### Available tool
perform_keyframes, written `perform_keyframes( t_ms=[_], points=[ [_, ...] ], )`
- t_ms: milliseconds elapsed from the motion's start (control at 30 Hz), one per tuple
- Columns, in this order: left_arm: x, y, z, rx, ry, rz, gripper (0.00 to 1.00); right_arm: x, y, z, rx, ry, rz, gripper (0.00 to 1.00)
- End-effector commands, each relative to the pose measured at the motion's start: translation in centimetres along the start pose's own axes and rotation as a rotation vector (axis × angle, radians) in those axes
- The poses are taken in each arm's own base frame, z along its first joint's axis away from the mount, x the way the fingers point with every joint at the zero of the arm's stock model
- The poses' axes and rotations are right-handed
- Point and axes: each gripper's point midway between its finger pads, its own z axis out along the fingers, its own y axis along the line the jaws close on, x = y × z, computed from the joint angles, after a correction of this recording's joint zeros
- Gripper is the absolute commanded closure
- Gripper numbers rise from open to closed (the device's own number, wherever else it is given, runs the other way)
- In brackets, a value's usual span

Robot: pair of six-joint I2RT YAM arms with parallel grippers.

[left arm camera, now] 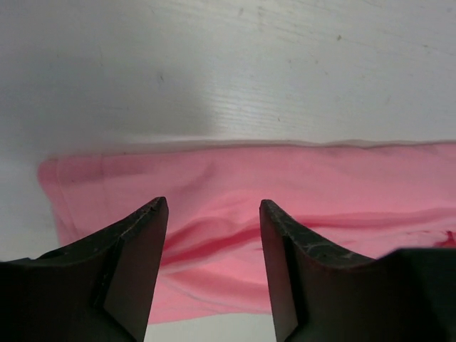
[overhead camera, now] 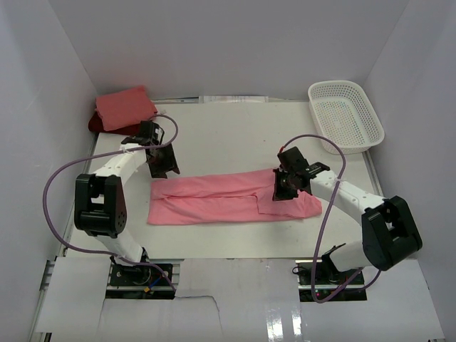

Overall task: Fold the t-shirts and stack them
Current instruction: Fold the other side of the tshirt into a rectangle, then rotate the tshirt 90 degrees

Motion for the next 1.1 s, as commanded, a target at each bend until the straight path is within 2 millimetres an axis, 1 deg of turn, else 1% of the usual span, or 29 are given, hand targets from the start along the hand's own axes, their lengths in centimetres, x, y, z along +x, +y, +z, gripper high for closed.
perform_keyframes(
  t_ms=[0,33,67,133,167,200,267,300,400,500,567,667,700,733,767,800,833,867,900,933,967,1000,1033,1067],
  points=[
    [-0.1,-2.8,-3.8,0.114,-0.071,0.028,0.41,0.4,-2.3,0.4,0.109,-0.007,-0.021,0.92],
    [0.1,-3.1,-4.2,0.13,-0.074,0.032,0.53,0.8,-2.5,0.6,0.114,0.0,-0.021,0.92],
    [0.2,-3.2,-4.5,0.135,-0.078,0.036,0.59,0.9,-2.5,0.8,0.111,0.0,-0.023,0.92],
    [0.7,-2.8,-3.9,0.12,-0.053,0.042,0.7,1.1,-2.6,1.1,0.113,0.011,-0.025,0.92],
    [0.8,-2.4,-3.4,0.103,-0.037,0.046,0.81,1.4,-2.8,1.3,0.119,0.018,-0.026,0.92],
    [1.7,-1.8,-2.2,0.079,0.016,0.04,0.86,1.4,-3.0,1.5,0.125,0.021,-0.025,0.92],
    [2.5,-1.3,-0.9,0.063,0.071,0.045,0.97,1.7,-3.4,1.7,0.14,0.027,-0.025,0.92],
    [3.2,-0.8,0.3,0.045,0.109,0.041,0.99,1.8,-3.6,1.8,0.147,0.027,-0.025,0.92],
    [4.0,0.3,2.1,0.005,0.16,0.039,1.0,2.3,-4.3,2.2,0.177,0.038,-0.022,0.92],
    [4.6,0.6,3.0,-0.007,0.192,0.042,1.0,2.6,-4.8,2.7,0.204,0.054,-0.023,0.92],
    [5.1,1.2,3.7,-0.035,0.213,0.041,1.0,2.5,-5.1,3.0,0.222,0.061,-0.027,0.92],
    [6.1,2.2,4.2,-0.079,0.233,0.034,1.0,1.6,-5.6,3.8,0.265,0.072,-0.043,0.92],
    [6.7,2.8,4.2,-0.106,0.241,0.033,1.0,0.8,-5.5,4.4,0.27,0.077,-0.045,0.92],
    [6.9,3.0,4.0,-0.115,0.236,0.033,1.0,0.4,-5.7,4.8,0.272,0.087,-0.04,0.92],
    [7.2,3.2,4.0,-0.123,0.24,0.03,1.0,0.4,-6.1,5.6,0.278,0.116,-0.042,0.92],
    [8.0,3.6,4.0,-0.134,0.252,0.019,1.0,-1.2,-5.4,5.8,0.257,0.097,-0.039,0.92],
    [8.1,3.5,3.7,-0.125,0.247,0.012,1.0,-2.1,-5.7,6.2,0.256,0.094,-0.024,0.92],
    [9.0,3.2,3.7,-0.099,0.268,-0.01,1.0,-3.5,-5.6,7.0,0.247,0.09,-0.023,0.92],
    [9.5,2.8,3.6,-0.077,0.277,-0.021,1.0,-4.5,-6.1,7.3,0.246,0.085,-0.003,0.92],
    [9.4,2.3,3.2,-0.047,0.261,-0.028,1.0,-5.4,-6.1,7.7,0.236,0.084,0.003,0.92],
    [9.8,1.9,3.0,-0.025,0.262,-0.036,1.0,-5.7,-6.2,8.8,0.219,0.113,0.017,0.92],
    [10.4,1.9,2.9,-0.021,0.271,-0.05,1.0,-8.7,-6.1,8.8,0.201,0.064,0.025,0.92],
    [10.5,1.9,2.6,-0.02,0.263,-0.054,1.0,-9.5,-6.2,9.0,0.201,0.072,0.032,0.92],
    [10.3,1.6,2.0,-0.014,0.238,-0.051,1.0,-9.5,-6.8,10.3,0.209,0.112,0.019,0.92]
  ],
)
